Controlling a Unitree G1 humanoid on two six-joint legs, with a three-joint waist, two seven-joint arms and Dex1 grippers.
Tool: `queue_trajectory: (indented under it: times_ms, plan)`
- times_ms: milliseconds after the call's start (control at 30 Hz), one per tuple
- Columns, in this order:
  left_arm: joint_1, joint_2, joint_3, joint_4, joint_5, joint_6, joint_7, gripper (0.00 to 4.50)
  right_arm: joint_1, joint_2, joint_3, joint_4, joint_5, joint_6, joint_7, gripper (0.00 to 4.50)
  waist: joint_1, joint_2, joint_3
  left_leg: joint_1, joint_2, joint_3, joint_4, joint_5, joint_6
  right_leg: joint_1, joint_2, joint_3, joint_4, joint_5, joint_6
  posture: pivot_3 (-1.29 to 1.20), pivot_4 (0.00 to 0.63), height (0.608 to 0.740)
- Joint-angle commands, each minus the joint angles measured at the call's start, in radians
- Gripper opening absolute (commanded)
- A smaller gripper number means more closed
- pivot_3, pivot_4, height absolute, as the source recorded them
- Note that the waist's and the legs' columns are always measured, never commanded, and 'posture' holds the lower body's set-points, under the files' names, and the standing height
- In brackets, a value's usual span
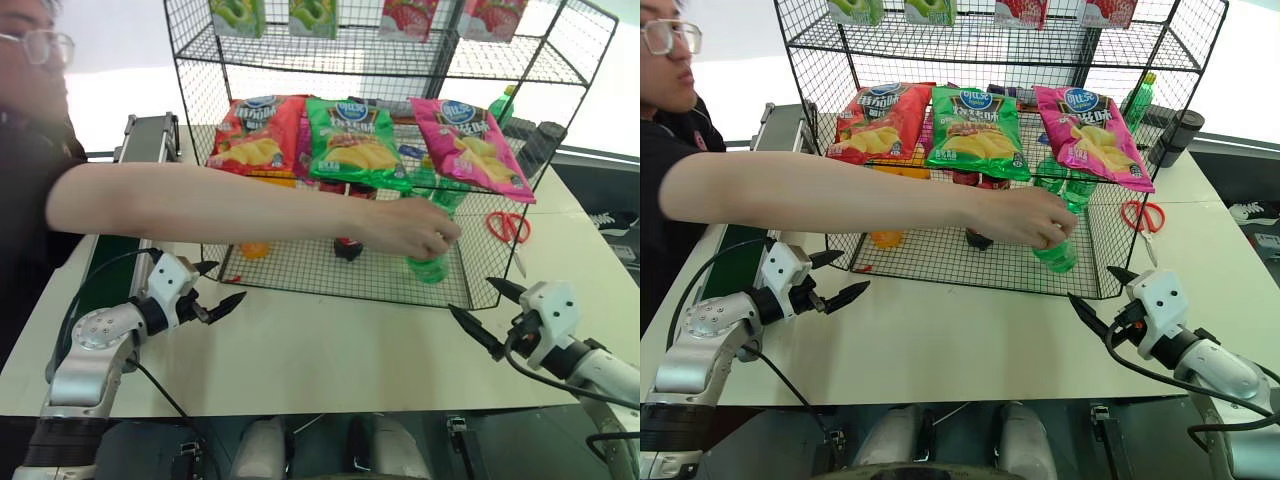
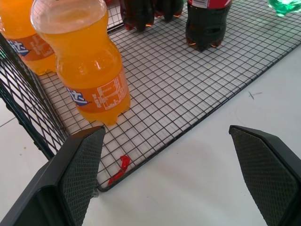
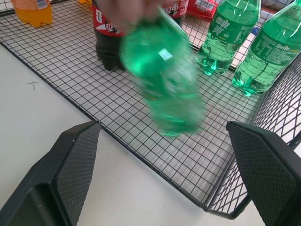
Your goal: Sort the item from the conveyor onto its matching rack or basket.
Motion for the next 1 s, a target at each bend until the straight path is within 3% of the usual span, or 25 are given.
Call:
queue_trajectory:
  times_ms: [33, 533, 1000]
  plan:
    - [-0.003, 0.003, 0.012, -0.024, -0.009, -0.010, 0.003, 4.50, -0.010, -0.004, -0.006, -0.046, 0.013, 0.004, -0.008, 4.44, 0.000, 0.000, 0.000, 0.000, 0.000, 0.000, 0.000, 0.000, 0.000, 0.000, 0.000, 0.000, 0.000, 0.000, 0.000, 0.00, 0.150, 0.733]
    - [0.009, -0.003, 0.054, -0.042, -0.051, 0.015, 0.032, 4.50, -0.031, -0.003, -0.001, -0.055, 0.014, 0.026, -0.012, 4.44, 0.000, 0.000, 0.000, 0.000, 0.000, 0.000, 0.000, 0.000, 0.000, 0.000, 0.000, 0.000, 0.000, 0.000, 0.000, 0.00, 0.150, 0.733]
    - [0.026, -0.013, 0.253, -0.051, -0.182, 0.073, 0.132, 4.50, -0.051, -0.006, 0.012, -0.073, 0.027, 0.047, -0.004, 4.44, -0.001, 0.000, 0.000, 0.000, 0.000, 0.000, 0.000, 0.000, 0.000, 0.000, 0.000, 0.000, 0.001, 0.000, 0.000, 0.00, 0.150, 0.733]
